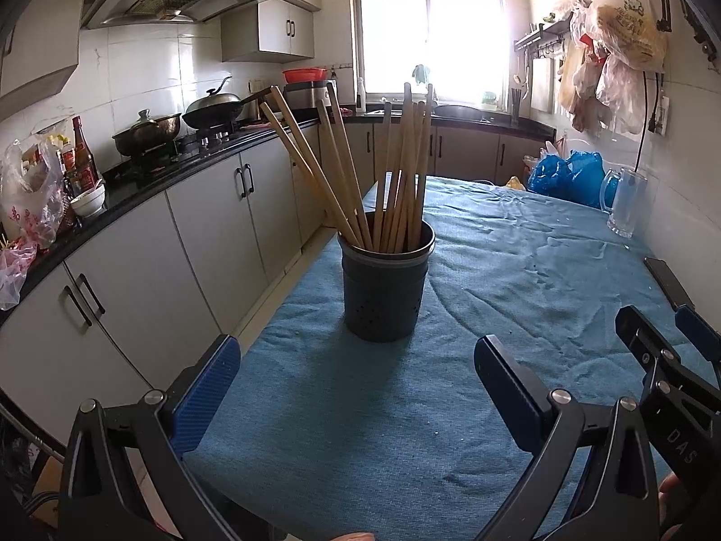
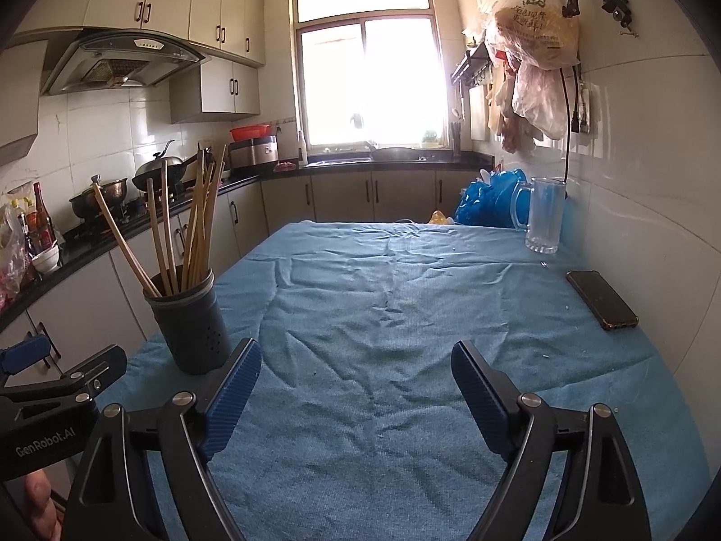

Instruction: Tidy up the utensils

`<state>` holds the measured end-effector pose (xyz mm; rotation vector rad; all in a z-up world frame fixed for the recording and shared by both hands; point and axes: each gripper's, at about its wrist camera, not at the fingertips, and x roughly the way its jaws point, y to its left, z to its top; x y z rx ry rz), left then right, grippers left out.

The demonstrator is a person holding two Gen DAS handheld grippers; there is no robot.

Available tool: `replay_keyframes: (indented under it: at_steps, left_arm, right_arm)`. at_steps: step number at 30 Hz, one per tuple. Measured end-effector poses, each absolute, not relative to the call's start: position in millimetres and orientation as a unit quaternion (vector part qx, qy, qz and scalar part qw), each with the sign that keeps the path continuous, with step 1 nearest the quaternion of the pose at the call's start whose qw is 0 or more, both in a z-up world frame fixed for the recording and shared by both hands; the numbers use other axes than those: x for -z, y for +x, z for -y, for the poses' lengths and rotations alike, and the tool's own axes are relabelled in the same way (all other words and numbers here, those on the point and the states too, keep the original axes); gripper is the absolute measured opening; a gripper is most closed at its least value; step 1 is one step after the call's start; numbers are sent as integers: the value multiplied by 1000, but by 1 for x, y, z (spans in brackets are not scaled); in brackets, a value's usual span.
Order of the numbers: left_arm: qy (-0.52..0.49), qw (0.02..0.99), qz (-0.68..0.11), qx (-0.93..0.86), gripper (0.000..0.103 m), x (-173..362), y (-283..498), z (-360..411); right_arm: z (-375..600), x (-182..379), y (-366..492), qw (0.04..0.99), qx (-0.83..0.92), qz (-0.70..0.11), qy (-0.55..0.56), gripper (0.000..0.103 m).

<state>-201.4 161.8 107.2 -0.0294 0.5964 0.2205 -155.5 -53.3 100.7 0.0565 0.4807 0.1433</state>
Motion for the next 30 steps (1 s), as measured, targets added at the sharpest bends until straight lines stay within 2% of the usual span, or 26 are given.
replay_keyframes:
  at_steps: [30]
  left_arm:
    - [-18, 948, -299, -110, 103, -106, -205, -163]
  right_arm:
    - [48, -101, -161, 969, -72, -234, 24, 92]
